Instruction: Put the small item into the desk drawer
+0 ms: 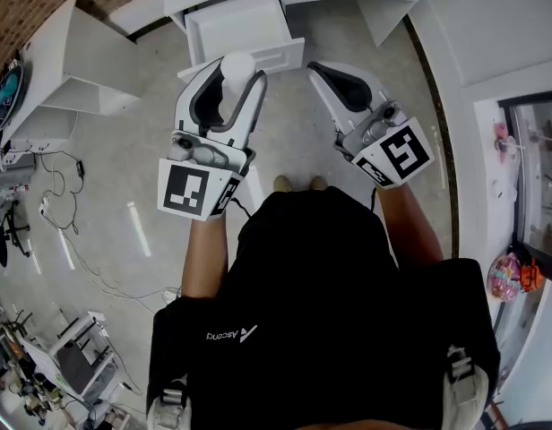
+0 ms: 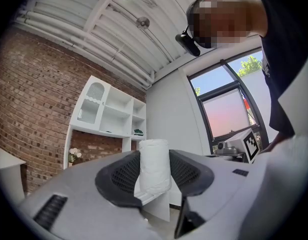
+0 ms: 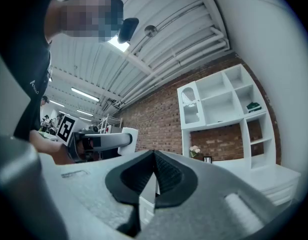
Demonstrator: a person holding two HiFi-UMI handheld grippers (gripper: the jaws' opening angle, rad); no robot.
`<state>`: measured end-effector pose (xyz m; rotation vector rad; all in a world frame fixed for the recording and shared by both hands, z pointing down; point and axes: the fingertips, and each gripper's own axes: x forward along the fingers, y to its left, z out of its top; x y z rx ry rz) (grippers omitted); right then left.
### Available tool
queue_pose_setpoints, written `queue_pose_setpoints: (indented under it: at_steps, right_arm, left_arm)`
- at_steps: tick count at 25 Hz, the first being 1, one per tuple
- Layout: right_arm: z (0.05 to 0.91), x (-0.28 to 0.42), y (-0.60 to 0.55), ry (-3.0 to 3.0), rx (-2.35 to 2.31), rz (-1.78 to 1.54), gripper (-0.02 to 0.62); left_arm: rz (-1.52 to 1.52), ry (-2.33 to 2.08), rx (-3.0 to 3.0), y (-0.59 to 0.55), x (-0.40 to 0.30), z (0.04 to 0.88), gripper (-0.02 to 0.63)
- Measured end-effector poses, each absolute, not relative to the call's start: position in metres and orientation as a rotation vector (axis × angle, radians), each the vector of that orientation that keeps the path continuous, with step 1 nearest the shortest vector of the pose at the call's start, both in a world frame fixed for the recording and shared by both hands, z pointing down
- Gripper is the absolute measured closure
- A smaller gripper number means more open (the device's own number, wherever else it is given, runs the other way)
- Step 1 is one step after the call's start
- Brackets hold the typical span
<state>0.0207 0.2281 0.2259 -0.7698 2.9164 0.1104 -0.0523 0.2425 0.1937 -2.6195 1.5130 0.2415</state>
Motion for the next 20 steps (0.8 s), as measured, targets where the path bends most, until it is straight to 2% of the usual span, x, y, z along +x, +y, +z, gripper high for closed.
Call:
queue_pose_setpoints:
  at_steps: [10,20]
  right_arm:
    - [0.234,-0.021,0.219,2.925,-0.854,0.126,0.595]
    - [0.238,-0.033,0.195,2.939,-0.900,0.140,0.595]
  left_arm:
    - [0.261,1.473,-2.650,0.229,-0.103,0.203,0.431]
    - [0.277,1.464,-2.671,0.202,-0.122,0.212,0.431]
